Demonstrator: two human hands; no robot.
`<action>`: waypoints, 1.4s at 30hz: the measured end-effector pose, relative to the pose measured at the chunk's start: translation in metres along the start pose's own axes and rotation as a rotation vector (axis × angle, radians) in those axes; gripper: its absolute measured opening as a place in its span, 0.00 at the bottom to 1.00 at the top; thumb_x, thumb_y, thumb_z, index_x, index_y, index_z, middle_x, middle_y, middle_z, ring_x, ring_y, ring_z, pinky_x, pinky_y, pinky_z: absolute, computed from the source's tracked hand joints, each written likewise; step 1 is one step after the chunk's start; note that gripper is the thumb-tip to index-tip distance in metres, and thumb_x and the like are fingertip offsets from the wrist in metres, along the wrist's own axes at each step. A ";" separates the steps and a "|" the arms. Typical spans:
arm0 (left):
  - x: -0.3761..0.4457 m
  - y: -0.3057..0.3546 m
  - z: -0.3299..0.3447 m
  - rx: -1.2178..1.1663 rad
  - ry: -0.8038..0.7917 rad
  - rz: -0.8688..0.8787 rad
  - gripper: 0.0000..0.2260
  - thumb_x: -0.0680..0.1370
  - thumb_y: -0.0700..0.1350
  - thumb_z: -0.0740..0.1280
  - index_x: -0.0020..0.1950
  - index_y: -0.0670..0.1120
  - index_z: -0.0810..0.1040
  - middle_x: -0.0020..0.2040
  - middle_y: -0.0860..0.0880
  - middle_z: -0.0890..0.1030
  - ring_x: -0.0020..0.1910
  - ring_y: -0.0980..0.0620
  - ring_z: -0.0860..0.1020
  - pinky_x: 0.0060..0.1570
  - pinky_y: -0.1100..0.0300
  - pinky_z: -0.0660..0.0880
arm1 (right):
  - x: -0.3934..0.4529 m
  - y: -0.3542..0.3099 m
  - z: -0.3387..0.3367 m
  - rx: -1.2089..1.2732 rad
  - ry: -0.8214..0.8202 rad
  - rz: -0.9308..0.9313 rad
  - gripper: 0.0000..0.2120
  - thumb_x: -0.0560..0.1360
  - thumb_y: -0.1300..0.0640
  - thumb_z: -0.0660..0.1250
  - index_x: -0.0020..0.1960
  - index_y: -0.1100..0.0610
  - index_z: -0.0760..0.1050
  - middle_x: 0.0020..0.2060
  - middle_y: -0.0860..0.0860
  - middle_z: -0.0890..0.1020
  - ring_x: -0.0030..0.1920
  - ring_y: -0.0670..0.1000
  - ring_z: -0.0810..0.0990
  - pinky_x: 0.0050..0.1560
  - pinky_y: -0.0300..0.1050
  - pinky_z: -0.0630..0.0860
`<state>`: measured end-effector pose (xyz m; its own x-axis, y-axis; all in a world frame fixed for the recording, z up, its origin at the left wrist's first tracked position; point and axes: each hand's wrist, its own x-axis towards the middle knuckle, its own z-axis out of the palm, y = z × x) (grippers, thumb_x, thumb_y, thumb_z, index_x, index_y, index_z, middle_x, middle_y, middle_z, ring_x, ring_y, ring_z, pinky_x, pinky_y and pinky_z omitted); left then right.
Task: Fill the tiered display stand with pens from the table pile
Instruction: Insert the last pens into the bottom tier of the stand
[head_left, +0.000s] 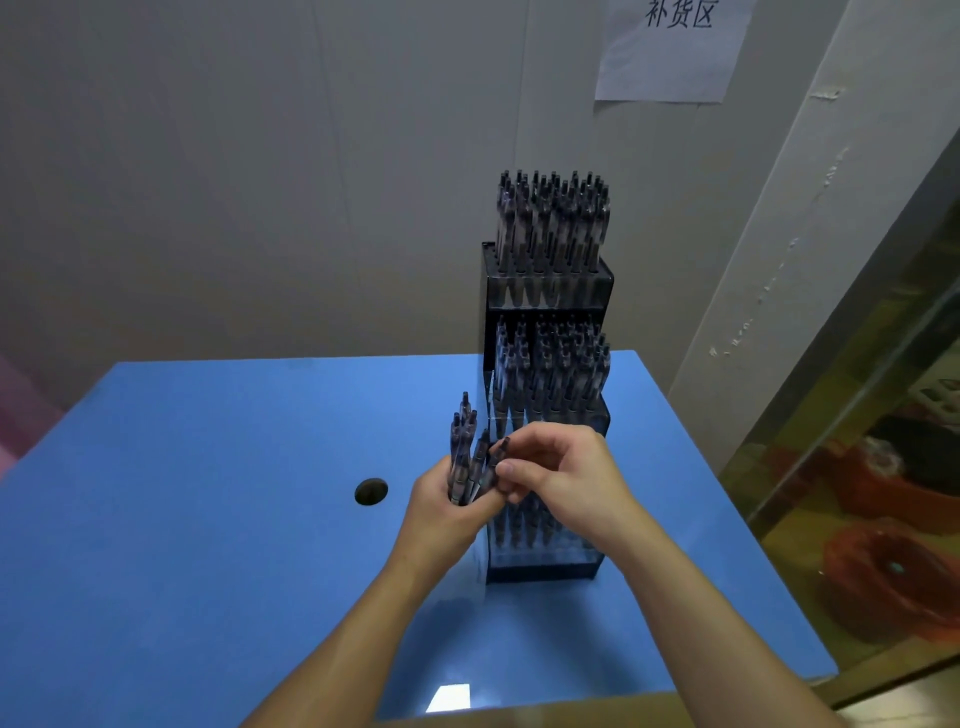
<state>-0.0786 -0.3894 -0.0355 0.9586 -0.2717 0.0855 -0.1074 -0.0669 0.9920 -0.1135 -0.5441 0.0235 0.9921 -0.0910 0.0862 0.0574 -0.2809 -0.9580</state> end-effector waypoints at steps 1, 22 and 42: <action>0.002 0.000 -0.003 0.007 -0.003 0.005 0.11 0.76 0.42 0.77 0.40 0.45 0.76 0.27 0.57 0.72 0.26 0.58 0.67 0.29 0.67 0.67 | 0.000 0.000 0.002 0.013 0.020 -0.003 0.09 0.75 0.70 0.73 0.44 0.57 0.84 0.36 0.56 0.87 0.37 0.62 0.85 0.44 0.54 0.84; 0.018 -0.023 0.007 0.053 0.195 -0.007 0.21 0.77 0.50 0.75 0.36 0.46 0.65 0.29 0.49 0.64 0.29 0.49 0.63 0.30 0.52 0.63 | -0.016 0.003 -0.083 -0.221 0.382 0.075 0.07 0.70 0.67 0.75 0.35 0.59 0.81 0.26 0.54 0.82 0.32 0.62 0.84 0.31 0.51 0.83; 0.002 -0.025 0.024 0.085 0.333 -0.092 0.15 0.80 0.45 0.71 0.37 0.43 0.69 0.30 0.45 0.67 0.30 0.47 0.65 0.32 0.52 0.67 | -0.007 0.036 -0.076 -0.421 0.308 0.128 0.07 0.71 0.57 0.74 0.36 0.53 0.78 0.30 0.44 0.82 0.35 0.42 0.80 0.34 0.28 0.71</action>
<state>-0.0805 -0.4118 -0.0626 0.9971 0.0665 0.0359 -0.0248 -0.1603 0.9867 -0.1272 -0.6265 0.0097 0.9058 -0.4084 0.1126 -0.1747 -0.6024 -0.7788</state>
